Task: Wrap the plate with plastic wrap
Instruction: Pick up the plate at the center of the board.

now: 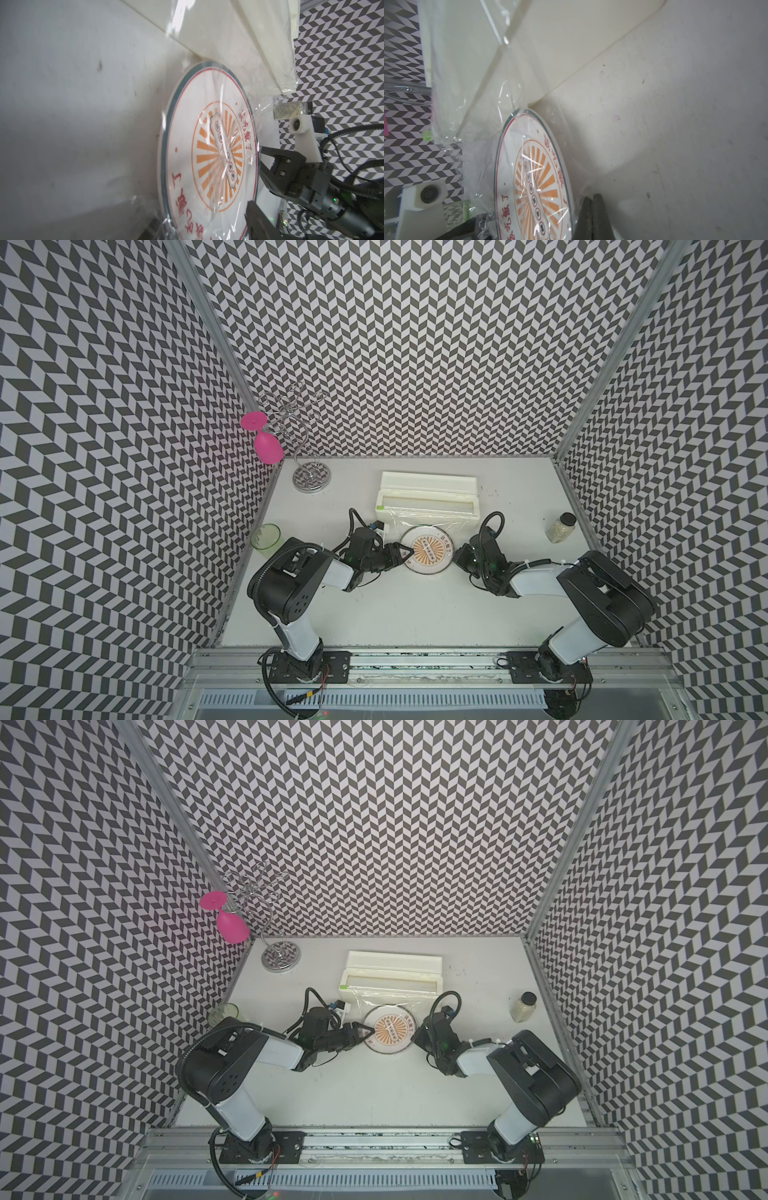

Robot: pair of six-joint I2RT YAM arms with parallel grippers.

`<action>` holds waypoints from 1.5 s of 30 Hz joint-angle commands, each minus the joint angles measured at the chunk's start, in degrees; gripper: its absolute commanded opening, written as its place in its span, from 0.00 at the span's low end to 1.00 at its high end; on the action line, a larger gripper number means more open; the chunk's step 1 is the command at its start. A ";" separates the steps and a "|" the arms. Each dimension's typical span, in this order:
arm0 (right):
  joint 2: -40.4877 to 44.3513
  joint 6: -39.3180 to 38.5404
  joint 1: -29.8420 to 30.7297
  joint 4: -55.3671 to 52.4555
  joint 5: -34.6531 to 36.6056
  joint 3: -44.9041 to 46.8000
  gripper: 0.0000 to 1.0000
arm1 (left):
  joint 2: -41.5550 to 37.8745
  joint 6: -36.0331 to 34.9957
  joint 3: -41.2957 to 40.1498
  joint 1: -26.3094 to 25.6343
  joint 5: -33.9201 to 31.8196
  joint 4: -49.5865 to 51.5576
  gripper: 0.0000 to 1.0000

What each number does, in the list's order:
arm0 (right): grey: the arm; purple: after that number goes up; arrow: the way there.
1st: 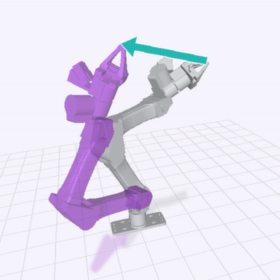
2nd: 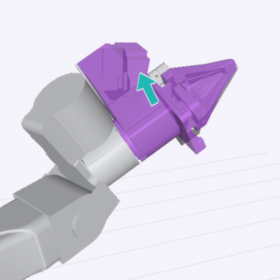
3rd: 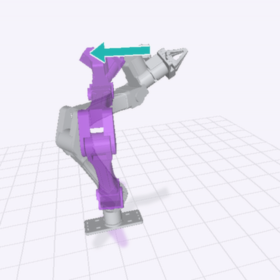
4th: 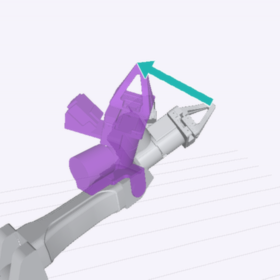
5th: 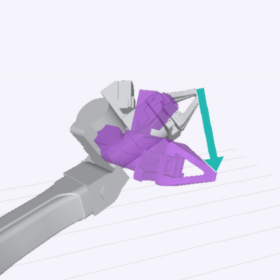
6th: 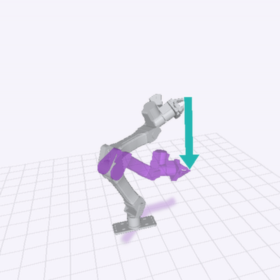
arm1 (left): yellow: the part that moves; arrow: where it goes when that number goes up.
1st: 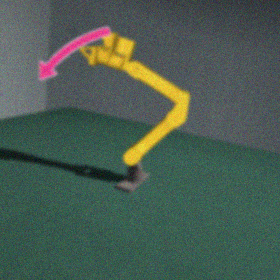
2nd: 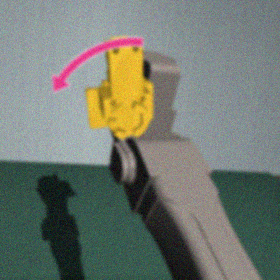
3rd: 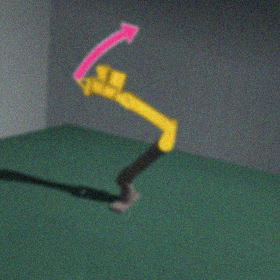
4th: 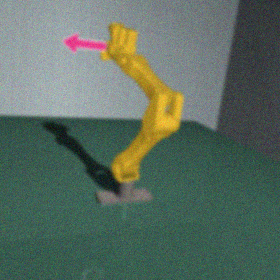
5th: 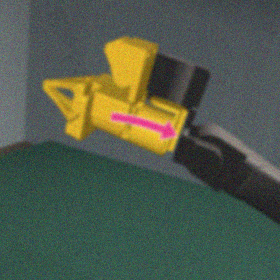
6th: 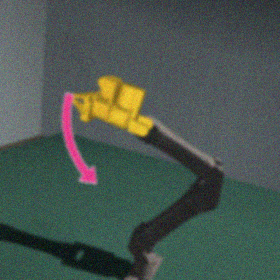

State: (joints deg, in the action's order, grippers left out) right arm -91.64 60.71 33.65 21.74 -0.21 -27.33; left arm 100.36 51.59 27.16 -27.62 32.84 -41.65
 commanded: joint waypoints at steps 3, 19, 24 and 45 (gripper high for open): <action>-3.80 0.32 0.91 -8.98 -3.68 3.32 0.00 | 2.67 6.91 -2.76 -0.77 3.15 -9.03 0.49; 10.01 -7.79 -8.58 -9.16 -17.12 7.12 0.22 | -2.42 4.73 -2.51 2.82 8.12 -4.74 0.00; 17.32 -15.13 -13.84 -26.77 -17.98 4.71 0.49 | -5.58 3.58 -1.65 3.18 10.40 0.77 0.00; 7.90 -7.75 -1.51 -11.39 -21.30 -8.67 0.36 | -9.31 1.00 -0.70 0.82 8.21 8.25 0.00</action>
State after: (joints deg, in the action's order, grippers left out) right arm -82.00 52.71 31.29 1.13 -20.93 -33.74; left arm 92.64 54.11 25.30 -25.76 40.18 -33.28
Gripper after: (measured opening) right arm 0.380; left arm 0.080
